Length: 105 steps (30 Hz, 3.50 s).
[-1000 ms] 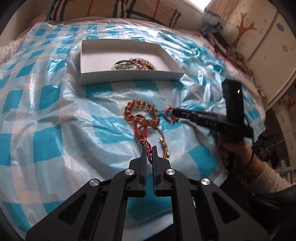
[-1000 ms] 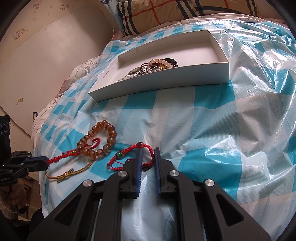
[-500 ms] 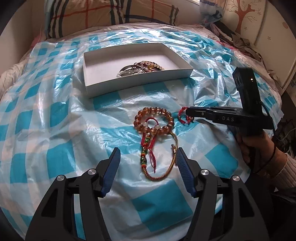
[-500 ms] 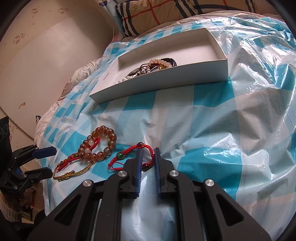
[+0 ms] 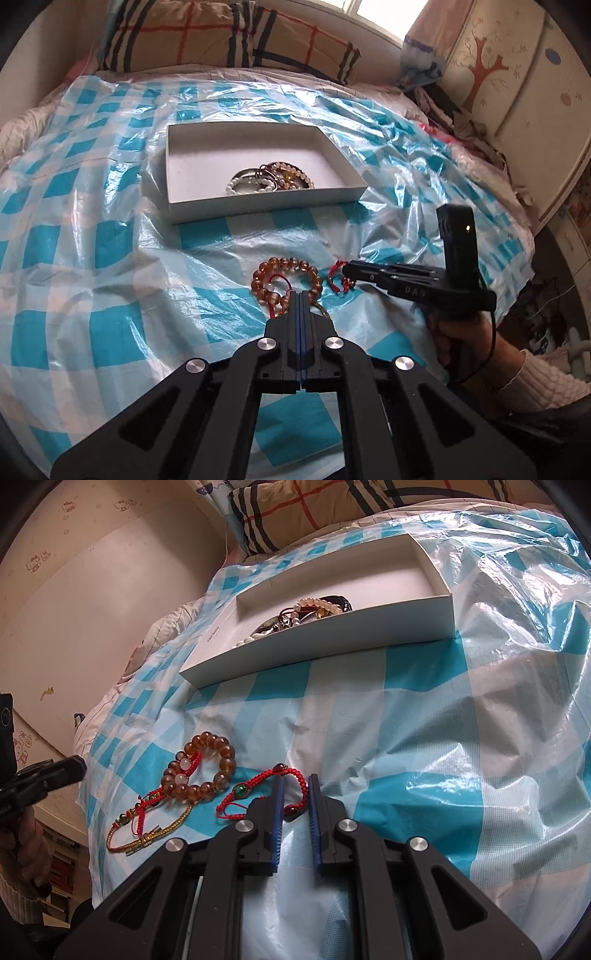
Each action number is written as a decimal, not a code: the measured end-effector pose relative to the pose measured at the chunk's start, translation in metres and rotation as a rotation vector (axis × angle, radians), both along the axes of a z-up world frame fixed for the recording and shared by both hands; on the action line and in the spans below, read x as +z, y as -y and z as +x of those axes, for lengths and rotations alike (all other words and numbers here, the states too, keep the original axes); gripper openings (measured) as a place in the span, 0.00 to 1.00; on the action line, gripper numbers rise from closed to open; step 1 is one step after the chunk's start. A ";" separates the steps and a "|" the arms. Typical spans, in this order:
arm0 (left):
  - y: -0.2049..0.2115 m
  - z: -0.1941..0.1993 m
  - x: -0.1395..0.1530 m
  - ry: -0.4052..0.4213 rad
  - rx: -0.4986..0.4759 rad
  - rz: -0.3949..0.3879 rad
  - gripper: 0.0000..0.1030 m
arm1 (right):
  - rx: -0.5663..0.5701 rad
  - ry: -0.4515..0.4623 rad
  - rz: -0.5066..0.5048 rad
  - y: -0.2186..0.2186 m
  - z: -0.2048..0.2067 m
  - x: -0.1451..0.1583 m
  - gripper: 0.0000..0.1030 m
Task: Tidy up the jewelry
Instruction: 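Grasp the red-and-white bead cord bracelet with the left gripper while the right gripper grasps the red cord bracelet, then lift both cord bracelets off the bed with both grippers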
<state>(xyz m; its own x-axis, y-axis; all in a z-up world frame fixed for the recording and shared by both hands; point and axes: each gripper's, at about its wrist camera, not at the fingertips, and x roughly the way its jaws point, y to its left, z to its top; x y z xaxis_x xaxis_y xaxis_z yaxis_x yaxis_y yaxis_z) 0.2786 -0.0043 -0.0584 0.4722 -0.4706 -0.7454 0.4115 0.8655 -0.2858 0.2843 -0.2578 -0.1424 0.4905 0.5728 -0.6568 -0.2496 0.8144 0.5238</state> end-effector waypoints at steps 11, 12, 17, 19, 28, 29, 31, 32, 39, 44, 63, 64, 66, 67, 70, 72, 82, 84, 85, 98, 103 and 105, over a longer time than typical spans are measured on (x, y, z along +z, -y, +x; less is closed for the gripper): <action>0.024 0.020 -0.058 -0.130 0.016 0.071 0.23 | 0.000 -0.004 0.014 0.003 0.000 0.000 0.13; 0.025 0.021 -0.062 -0.143 0.017 0.071 0.06 | 0.000 -0.005 0.017 0.003 0.001 0.000 0.13; 0.020 0.012 -0.048 -0.089 0.027 0.050 0.05 | 0.001 -0.005 0.021 0.004 0.000 -0.001 0.13; 0.011 0.010 -0.036 -0.080 0.047 0.009 0.02 | 0.000 -0.005 0.021 0.004 0.000 -0.001 0.13; -0.021 0.010 -0.022 -0.093 0.106 -0.053 0.02 | 0.001 -0.003 0.019 0.004 0.000 -0.001 0.13; -0.022 0.009 -0.022 -0.091 0.110 -0.055 0.02 | 0.001 -0.003 0.019 0.004 0.000 -0.001 0.13; -0.026 0.007 -0.021 -0.091 0.116 -0.066 0.02 | -0.001 0.000 0.015 0.004 0.000 0.000 0.13; -0.027 0.005 -0.019 -0.088 0.117 -0.078 0.02 | -0.002 0.008 0.005 0.004 -0.001 0.001 0.13; -0.036 -0.006 0.016 -0.015 0.083 -0.179 0.02 | -0.023 0.052 0.015 0.009 -0.007 0.007 0.09; -0.036 -0.003 0.019 -0.005 0.076 -0.190 0.03 | -0.041 0.057 0.084 0.018 -0.012 0.012 0.08; -0.015 0.009 0.012 0.062 0.076 -0.067 0.03 | -0.042 0.083 -0.060 0.004 -0.008 0.053 0.58; -0.014 0.009 0.011 0.063 0.075 -0.063 0.03 | -0.027 0.078 -0.110 -0.003 -0.002 0.049 0.58; -0.012 0.009 0.010 0.065 0.075 -0.056 0.03 | 0.010 0.040 -0.205 -0.016 0.010 0.034 0.58; -0.011 0.009 0.010 0.067 0.075 -0.052 0.03 | 0.036 0.016 -0.232 -0.022 0.013 0.025 0.57; -0.008 0.008 0.010 0.077 0.074 -0.033 0.03 | 0.086 0.022 -0.231 -0.029 0.009 0.017 0.27; -0.006 0.008 0.010 0.081 0.072 -0.021 0.03 | 0.079 0.014 -0.180 -0.024 0.005 0.019 0.10; 0.001 0.001 0.016 0.126 0.069 0.055 0.03 | 0.014 0.077 0.062 0.006 -0.037 0.061 0.06; 0.003 0.000 0.017 0.132 0.070 0.068 0.03 | 0.008 0.095 0.096 0.009 -0.041 0.071 0.06; 0.003 -0.001 0.017 0.136 0.068 0.075 0.03 | 0.006 0.106 0.114 0.011 -0.042 0.076 0.06; 0.013 0.008 0.025 0.172 0.052 0.090 0.03 | 0.001 0.214 0.198 0.014 -0.029 0.124 0.06; 0.011 0.014 0.026 0.165 0.055 0.052 0.03 | -0.022 0.243 0.231 0.016 -0.025 0.133 0.06; 0.009 0.016 0.027 0.159 0.058 0.034 0.03 | -0.030 0.249 0.237 0.018 -0.025 0.134 0.06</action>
